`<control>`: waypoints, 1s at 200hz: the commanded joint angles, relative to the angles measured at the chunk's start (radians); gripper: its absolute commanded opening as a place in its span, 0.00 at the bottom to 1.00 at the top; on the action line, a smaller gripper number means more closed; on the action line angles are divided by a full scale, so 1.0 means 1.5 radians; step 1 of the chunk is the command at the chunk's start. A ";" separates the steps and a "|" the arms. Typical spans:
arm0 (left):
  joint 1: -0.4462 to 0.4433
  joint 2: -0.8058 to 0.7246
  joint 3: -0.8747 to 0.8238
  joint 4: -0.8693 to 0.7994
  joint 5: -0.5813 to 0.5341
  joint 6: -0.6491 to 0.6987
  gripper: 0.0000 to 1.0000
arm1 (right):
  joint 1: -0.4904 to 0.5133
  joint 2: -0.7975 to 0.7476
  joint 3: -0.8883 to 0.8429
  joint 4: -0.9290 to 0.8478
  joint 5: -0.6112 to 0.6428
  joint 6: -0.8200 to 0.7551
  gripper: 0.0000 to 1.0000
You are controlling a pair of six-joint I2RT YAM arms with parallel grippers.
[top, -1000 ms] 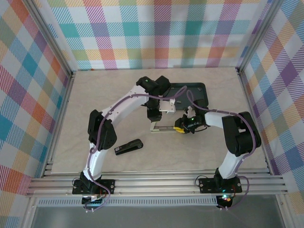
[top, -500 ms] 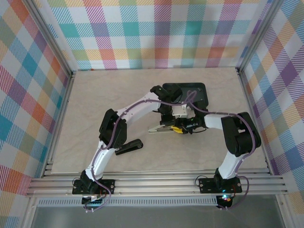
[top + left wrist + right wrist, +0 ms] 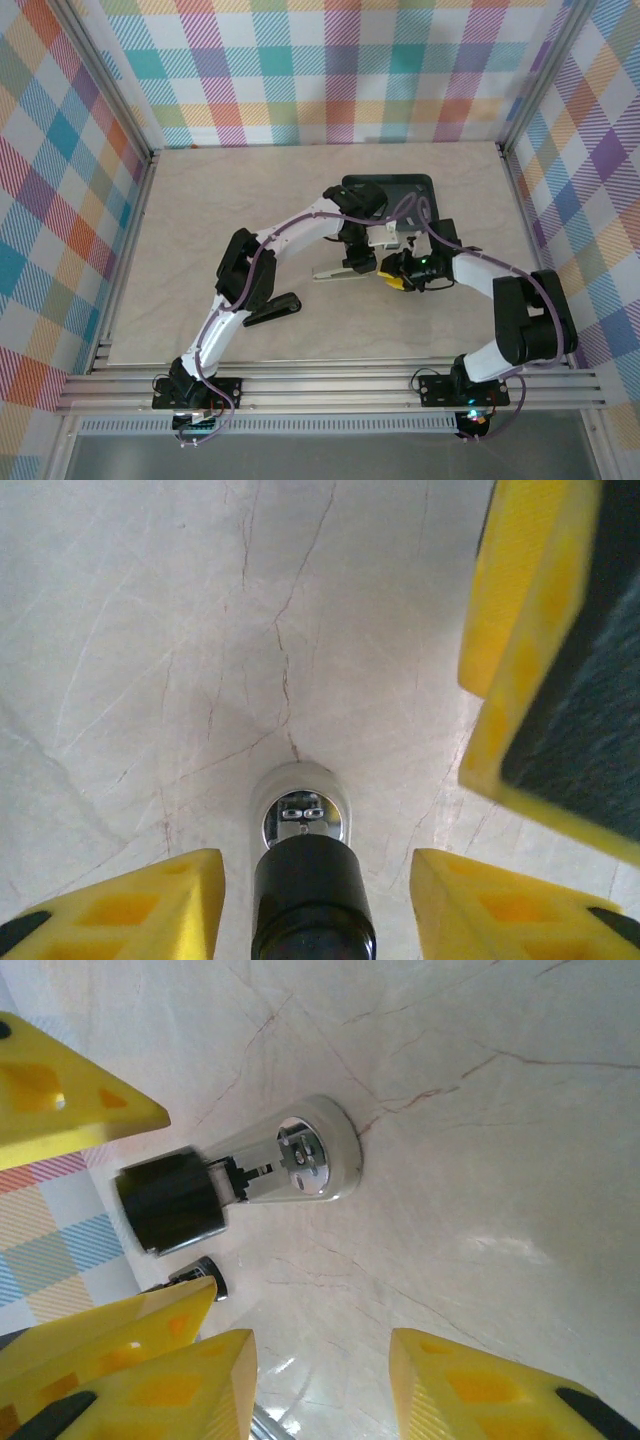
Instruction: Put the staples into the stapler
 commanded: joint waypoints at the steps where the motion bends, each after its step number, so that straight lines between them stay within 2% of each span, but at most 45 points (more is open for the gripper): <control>1: 0.002 -0.020 0.039 0.014 0.039 -0.076 0.57 | -0.001 -0.029 0.025 -0.075 0.025 -0.030 0.42; 24: 0.024 -0.063 0.029 0.024 0.060 -0.172 0.60 | 0.002 -0.041 0.060 -0.102 0.023 -0.034 0.45; 43: 0.050 -0.120 -0.029 0.052 0.059 -0.275 0.61 | 0.011 -0.017 0.102 -0.129 0.020 -0.050 0.47; 79: 0.122 -0.245 -0.214 0.110 0.047 -0.510 0.63 | 0.046 0.061 0.193 -0.176 0.038 -0.080 0.48; 99: 0.159 -0.323 -0.343 0.169 0.056 -0.600 0.64 | 0.061 0.102 0.233 -0.192 0.049 -0.091 0.48; 116: 0.179 -0.378 -0.433 0.209 0.055 -0.635 0.64 | 0.069 0.133 0.257 -0.200 0.054 -0.097 0.46; 133: 0.187 -0.406 -0.478 0.212 0.046 -0.640 0.64 | 0.074 0.158 0.275 -0.210 0.061 -0.105 0.44; 174: 0.193 -0.421 -0.523 0.211 0.041 -0.641 0.65 | 0.083 0.201 0.290 -0.212 0.059 -0.110 0.38; 200: 0.193 -0.414 -0.531 0.215 0.042 -0.643 0.65 | 0.084 0.222 0.262 -0.225 0.110 -0.113 0.32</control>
